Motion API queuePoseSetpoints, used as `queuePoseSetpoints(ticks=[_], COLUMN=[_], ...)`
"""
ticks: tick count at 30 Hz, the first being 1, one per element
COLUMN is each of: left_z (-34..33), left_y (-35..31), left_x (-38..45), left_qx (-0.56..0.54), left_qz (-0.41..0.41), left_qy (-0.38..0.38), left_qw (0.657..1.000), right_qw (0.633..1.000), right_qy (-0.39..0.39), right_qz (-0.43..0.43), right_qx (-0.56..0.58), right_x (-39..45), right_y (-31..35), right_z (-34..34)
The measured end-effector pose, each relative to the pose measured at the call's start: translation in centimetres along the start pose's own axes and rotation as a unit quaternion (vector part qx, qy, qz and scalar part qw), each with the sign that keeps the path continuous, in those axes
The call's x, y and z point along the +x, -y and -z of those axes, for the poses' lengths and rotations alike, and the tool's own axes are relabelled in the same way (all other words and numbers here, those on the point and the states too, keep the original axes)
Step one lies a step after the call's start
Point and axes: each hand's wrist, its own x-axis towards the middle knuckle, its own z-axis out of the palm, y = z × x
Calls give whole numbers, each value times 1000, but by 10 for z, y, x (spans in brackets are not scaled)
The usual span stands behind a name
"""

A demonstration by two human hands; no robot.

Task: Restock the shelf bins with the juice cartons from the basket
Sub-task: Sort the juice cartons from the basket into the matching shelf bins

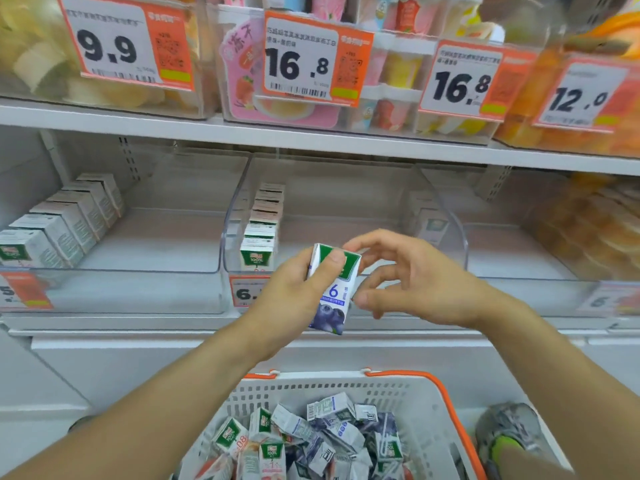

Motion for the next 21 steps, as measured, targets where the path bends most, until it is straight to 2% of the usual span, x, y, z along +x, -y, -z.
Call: queuePoseSetpoints(ticks=[3,5,6,8,10,11,13,16,19,21], left_z=[-44,-68,-79,-92,-94,-92,-87,-82,-84,-84], left_y=[6,6,5,4,7,9,19,35,43,45], left_x=[12,19,24,36,52,59,70,72,73,75], left_qx=[42,58,53,74,168,247,395,477,503,496], left_qz=[-19,-36,-54,-133,-224,-252,-267,-228,-254,-266], left_qy=[49,77,81,35,-40,-68,-76,-69,-79,-87], left_qw=[998,995,994,988,959,933,876,846,822,822], right_qw=[994,990,987,975,950,935,911,908,913,907], right_qy=[-106,-143,-160,-217,-301,-343,-404,-411,-375,-360], right_qz=[0,7,13,36,69,79,71,-17,-84,-103], right_qx=[-12,-18,-26,-39,-42,-42,-40,-76,-134,-193], right_x=[-26,-46,-55,-73,-89,-94,-97,-72,-34,-7], right_y=[-14,-19,-21,-22,-24,-25,-31,-52,-76,-86], right_z=[13,29,39,61,87,100,127,162,185,189])
